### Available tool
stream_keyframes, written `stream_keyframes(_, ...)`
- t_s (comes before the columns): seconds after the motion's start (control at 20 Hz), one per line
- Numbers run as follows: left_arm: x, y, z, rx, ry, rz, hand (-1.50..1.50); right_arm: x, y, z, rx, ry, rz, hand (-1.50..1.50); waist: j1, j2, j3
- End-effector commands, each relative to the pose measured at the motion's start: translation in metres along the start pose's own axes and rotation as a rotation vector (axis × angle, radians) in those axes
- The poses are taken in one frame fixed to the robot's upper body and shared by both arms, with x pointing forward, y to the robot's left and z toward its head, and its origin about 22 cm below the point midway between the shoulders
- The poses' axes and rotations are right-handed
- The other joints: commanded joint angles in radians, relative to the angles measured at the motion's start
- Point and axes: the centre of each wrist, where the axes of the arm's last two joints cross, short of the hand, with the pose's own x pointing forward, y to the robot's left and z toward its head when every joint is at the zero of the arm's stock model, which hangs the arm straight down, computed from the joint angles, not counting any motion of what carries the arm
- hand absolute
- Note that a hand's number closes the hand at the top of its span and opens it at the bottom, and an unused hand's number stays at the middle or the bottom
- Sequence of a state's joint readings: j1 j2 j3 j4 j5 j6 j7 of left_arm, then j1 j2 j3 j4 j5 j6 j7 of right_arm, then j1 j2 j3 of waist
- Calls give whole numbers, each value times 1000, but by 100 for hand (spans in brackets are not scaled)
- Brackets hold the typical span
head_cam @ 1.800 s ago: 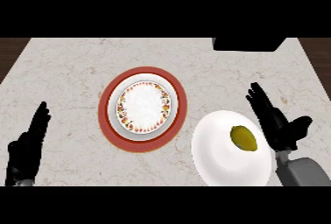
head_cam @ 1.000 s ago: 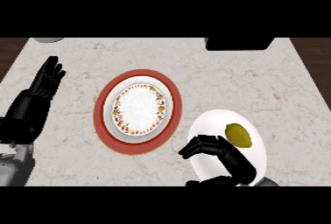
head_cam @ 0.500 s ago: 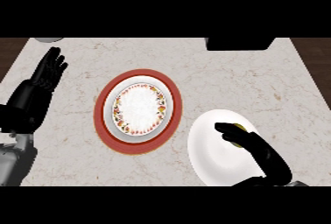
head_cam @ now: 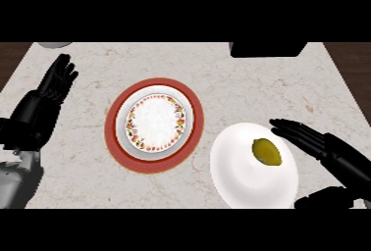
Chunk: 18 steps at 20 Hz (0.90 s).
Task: Pick the lemon from the plate and place it in the plate
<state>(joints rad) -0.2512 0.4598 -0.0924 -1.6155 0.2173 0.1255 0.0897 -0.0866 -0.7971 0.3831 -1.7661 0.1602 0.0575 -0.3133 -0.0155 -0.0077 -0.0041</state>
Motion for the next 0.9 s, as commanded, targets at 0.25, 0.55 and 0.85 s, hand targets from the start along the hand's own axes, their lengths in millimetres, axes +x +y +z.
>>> stream_keyframes(0.25, 1, -11, 4, -12, -10, 14, 0, 31, 3, -7, 319, 263, 227, -150, 20, 6, 3)
stream_keyframes(0.55, -23, 5, -11, -7, 11, 6, 0, 32, 25, -26, 315, 307, 271, -150, 13, 10, 4)
stream_keyframes(0.85, 8, 11, -8, -11, 5, -10, 0, 16, 38, -32, 311, 422, 363, -150, 17, 7, 4)
